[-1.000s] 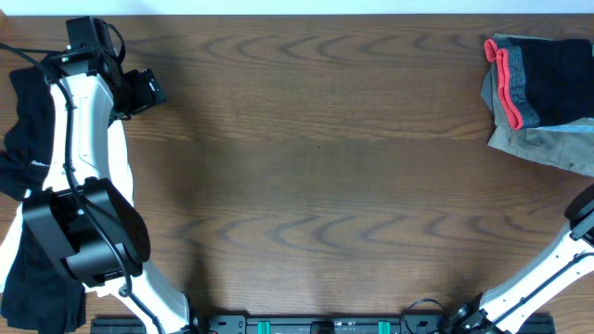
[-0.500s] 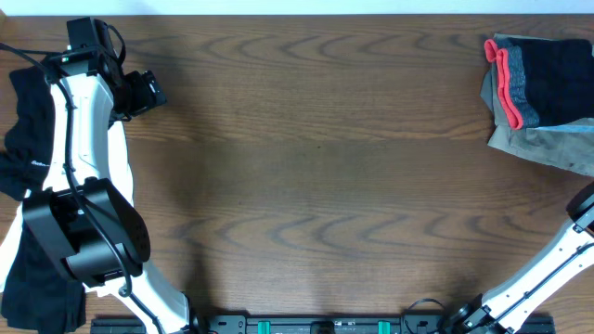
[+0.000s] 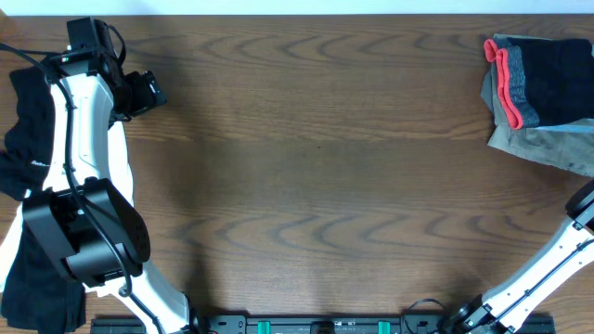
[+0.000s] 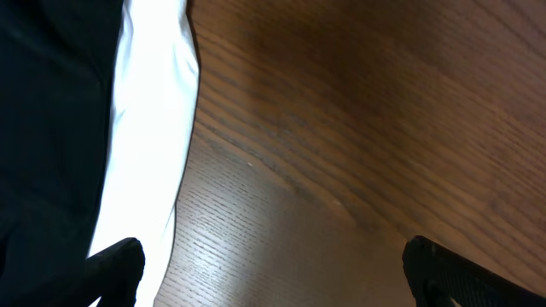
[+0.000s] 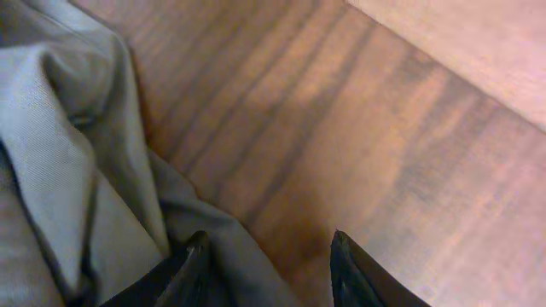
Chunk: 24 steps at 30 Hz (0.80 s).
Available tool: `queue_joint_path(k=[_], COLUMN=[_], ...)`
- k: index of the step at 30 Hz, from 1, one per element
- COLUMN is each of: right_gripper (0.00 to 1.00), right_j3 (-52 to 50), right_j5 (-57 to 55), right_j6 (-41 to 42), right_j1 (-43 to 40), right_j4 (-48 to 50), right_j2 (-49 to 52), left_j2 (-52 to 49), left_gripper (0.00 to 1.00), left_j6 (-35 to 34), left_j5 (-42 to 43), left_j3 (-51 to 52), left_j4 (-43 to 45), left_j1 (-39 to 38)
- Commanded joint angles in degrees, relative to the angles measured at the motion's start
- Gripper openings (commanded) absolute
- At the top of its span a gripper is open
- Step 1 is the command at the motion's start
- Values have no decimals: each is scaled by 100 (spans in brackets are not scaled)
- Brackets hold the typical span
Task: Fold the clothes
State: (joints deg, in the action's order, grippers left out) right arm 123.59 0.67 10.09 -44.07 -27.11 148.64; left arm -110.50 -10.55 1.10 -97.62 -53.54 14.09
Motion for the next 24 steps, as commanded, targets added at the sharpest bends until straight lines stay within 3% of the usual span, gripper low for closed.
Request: queue_joint_path(k=[1,18,24], right_gripper=[45,49,61], right_j3=[-17,-15,210], right_j5=[782,774,774], right_j6=[37,15,-243], right_j1=[212,835,824], right_j4=[61,417,-31], right_j2=[352,426,212], left_j2=[-94,-94,-94], left_gripper=[98,98,98], left_j6=[-76,-74,-72], left_j5=[-7,-7,-7], left_j3=[72,72,72], left_j4=[-15,72,74], left_j1=[-7,-7,-7])
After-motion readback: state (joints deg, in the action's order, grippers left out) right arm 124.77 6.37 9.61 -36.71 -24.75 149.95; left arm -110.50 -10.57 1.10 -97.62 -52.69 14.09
